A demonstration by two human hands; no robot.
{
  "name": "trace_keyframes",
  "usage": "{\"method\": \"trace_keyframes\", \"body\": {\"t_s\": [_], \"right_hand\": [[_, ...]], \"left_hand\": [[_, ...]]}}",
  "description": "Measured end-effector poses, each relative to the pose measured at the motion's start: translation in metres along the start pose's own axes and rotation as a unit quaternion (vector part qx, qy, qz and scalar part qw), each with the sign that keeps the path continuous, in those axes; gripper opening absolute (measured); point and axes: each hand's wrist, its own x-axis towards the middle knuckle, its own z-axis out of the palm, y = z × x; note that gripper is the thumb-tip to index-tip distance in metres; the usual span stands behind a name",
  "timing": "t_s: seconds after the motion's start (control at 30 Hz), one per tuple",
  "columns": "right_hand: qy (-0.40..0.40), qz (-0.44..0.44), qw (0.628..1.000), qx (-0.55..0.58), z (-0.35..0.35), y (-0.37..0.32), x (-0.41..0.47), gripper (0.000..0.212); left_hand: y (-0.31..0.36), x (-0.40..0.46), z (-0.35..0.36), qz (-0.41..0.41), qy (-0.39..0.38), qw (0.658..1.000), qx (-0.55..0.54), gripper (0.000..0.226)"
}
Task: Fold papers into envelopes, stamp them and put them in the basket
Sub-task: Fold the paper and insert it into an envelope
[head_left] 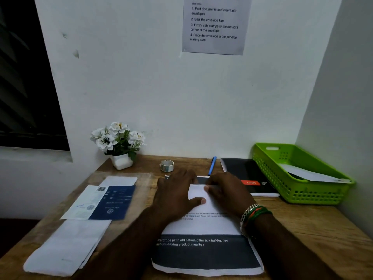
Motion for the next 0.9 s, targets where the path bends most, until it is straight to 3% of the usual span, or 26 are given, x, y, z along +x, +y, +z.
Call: {"method": "trace_keyframes", "body": {"t_s": [0.1, 0.3, 0.47, 0.67, 0.77, 0.9], "right_hand": [[0.005, -0.013, 0.998, 0.058, 0.000, 0.000, 0.001, 0.010], [0.030, -0.043, 0.993, 0.106, -0.008, 0.009, -0.001, 0.019], [0.017, -0.020, 0.993, 0.114, -0.014, 0.023, -0.001, 0.020], [0.011, 0.011, 0.991, 0.130, -0.016, 0.030, 0.001, 0.021], [-0.010, 0.030, 0.991, 0.129, -0.017, 0.030, 0.000, 0.024], [-0.032, 0.094, 0.992, 0.077, -0.024, 0.043, -0.004, 0.011]], "left_hand": [[0.006, 0.000, 0.001, 0.019, 0.046, 0.998, -0.037, 0.027], [0.003, 0.003, -0.020, -0.016, 0.055, 0.998, -0.037, 0.016], [-0.036, -0.006, -0.038, -0.093, 0.034, 0.995, -0.031, 0.019], [-0.051, 0.001, -0.029, -0.108, 0.034, 0.973, -0.198, 0.021], [-0.051, 0.004, -0.025, -0.116, 0.046, 0.975, -0.182, 0.018], [-0.058, 0.003, -0.025, -0.142, 0.027, 0.978, -0.153, 0.016]]}}
